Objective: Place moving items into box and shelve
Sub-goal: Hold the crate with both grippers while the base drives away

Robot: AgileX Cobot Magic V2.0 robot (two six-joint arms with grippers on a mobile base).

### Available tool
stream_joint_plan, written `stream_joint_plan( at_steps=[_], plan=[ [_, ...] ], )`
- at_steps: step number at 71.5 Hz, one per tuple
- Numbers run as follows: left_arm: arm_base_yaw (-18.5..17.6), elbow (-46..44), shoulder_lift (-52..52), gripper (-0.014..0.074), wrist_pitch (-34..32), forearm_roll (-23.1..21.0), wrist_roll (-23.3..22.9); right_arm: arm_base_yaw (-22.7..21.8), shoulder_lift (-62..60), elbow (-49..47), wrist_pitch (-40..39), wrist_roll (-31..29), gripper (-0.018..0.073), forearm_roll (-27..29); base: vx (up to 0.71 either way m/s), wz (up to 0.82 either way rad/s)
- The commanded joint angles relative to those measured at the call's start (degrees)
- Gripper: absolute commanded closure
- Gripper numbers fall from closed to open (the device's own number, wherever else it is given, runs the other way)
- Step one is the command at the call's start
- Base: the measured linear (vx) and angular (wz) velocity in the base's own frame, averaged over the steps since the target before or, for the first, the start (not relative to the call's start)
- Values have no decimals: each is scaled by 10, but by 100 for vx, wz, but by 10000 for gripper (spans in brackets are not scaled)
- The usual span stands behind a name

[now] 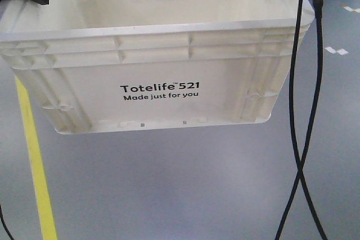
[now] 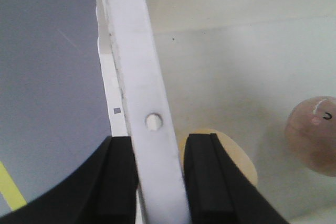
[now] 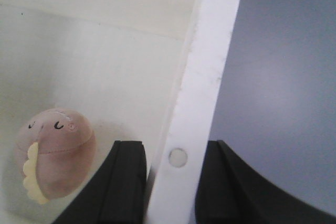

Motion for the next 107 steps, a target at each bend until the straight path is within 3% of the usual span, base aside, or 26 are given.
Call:
stream_joint_plan(
  at_steps=[1, 63, 107],
  plan=[
    [-15, -27, -29, 613, -70, -122, 5, 14, -39, -25, -42, -20, 570, 93, 22, 70],
    [-15, -27, -29, 613, -70, -122, 5, 14, -39, -25, -43, -20, 570, 92, 25, 62],
    [-15, -27, -29, 613, -70, -122, 5, 14, -39, -25, -43, -20, 570, 93, 37, 22]
  ],
)
